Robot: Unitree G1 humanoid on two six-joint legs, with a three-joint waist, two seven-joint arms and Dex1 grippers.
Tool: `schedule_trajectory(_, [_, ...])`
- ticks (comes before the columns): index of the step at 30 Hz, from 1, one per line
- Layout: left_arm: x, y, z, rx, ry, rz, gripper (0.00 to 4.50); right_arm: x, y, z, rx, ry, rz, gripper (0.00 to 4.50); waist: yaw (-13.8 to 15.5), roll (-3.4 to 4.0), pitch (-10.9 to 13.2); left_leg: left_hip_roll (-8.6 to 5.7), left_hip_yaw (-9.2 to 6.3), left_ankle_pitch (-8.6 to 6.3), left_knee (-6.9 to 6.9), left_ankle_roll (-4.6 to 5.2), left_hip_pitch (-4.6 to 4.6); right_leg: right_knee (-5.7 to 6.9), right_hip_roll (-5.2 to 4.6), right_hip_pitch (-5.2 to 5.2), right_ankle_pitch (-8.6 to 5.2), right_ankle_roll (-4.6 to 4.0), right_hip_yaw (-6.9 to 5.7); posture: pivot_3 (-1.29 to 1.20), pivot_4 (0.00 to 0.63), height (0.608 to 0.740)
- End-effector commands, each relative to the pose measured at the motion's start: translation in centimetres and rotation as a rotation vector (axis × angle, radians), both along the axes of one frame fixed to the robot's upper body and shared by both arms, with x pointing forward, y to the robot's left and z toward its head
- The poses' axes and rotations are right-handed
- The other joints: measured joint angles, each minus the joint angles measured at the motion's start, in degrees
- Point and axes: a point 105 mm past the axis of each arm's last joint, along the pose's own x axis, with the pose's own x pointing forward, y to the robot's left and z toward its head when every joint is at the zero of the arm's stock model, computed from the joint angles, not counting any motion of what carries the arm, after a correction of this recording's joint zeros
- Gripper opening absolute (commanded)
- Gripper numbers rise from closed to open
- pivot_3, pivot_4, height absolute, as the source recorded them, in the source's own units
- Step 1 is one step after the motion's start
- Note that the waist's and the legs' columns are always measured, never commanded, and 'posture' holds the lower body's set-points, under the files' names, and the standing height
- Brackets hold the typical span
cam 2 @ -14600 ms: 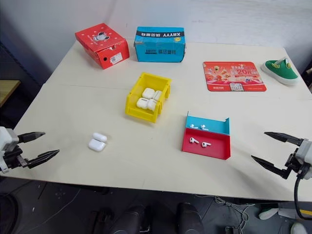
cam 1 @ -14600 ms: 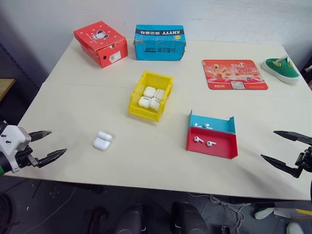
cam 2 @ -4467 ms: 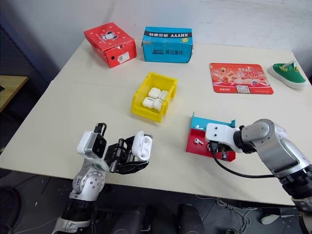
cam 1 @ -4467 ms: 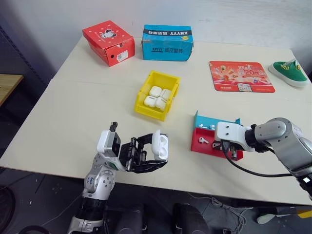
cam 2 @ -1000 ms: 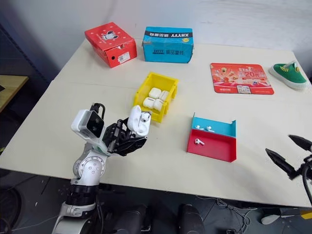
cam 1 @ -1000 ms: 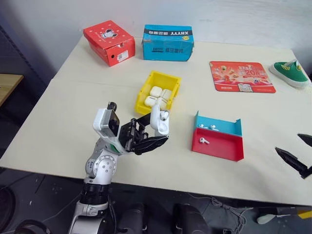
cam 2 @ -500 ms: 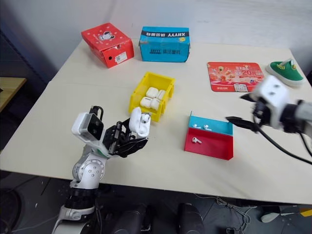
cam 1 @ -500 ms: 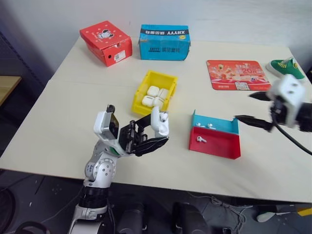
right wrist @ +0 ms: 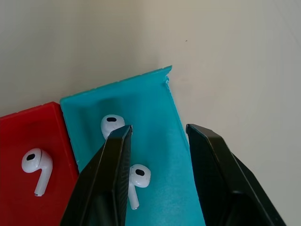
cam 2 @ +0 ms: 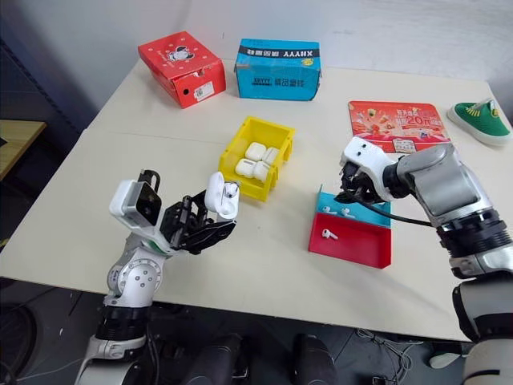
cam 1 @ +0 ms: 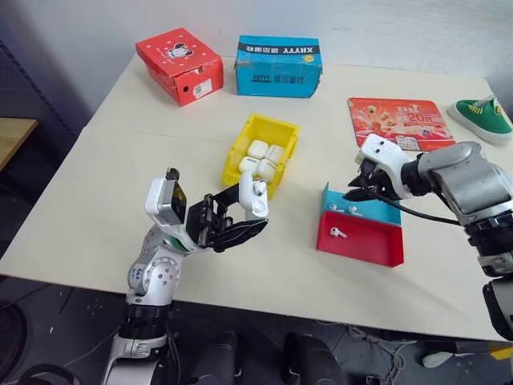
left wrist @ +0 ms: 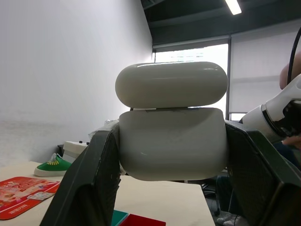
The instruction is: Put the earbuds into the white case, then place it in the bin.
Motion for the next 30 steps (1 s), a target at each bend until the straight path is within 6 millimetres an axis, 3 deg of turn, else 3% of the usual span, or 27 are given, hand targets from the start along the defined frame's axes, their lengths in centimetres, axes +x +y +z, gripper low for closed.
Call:
schedule_trajectory(1, [-0.7, 0.1, 0.8, -0.015, -0.037, 0.001, 2.80, 0.3, -0.2, 0.4, -0.028, -0.009, 0.010, 1.81, 0.0, 0.00, 0.0, 0.00, 0.01, 0.02, 0.01, 0.00, 0.00, 0.03, 0.00, 0.00, 0.00, 0.00, 0.00, 0.00, 0.150, 0.740])
schedule_trajectory(12, [-1.2, -0.6, 0.8, -0.017, -0.037, 0.009, 2.80, 0.3, -1.3, -1.2, -0.119, 0.051, -0.011, 1.81, -0.1, 0.00, 0.0, 0.01, 0.01, 0.12, 0.09, -0.06, 0.04, 0.16, 0.01, 0.01, 0.03, 0.06, 0.05, 0.00, 0.150, 0.740])
schedule_trajectory(30, [-0.8, -0.6, 1.1, -0.017, -0.038, 0.019, 2.80, 0.4, -1.2, -2.7, -0.156, 0.126, -0.013, 1.81, 0.0, -0.01, 0.0, 0.01, 0.01, 0.14, 0.18, -0.08, 0.08, 0.30, 0.02, 0.02, 0.03, 0.06, 0.06, 0.00, 0.150, 0.740])
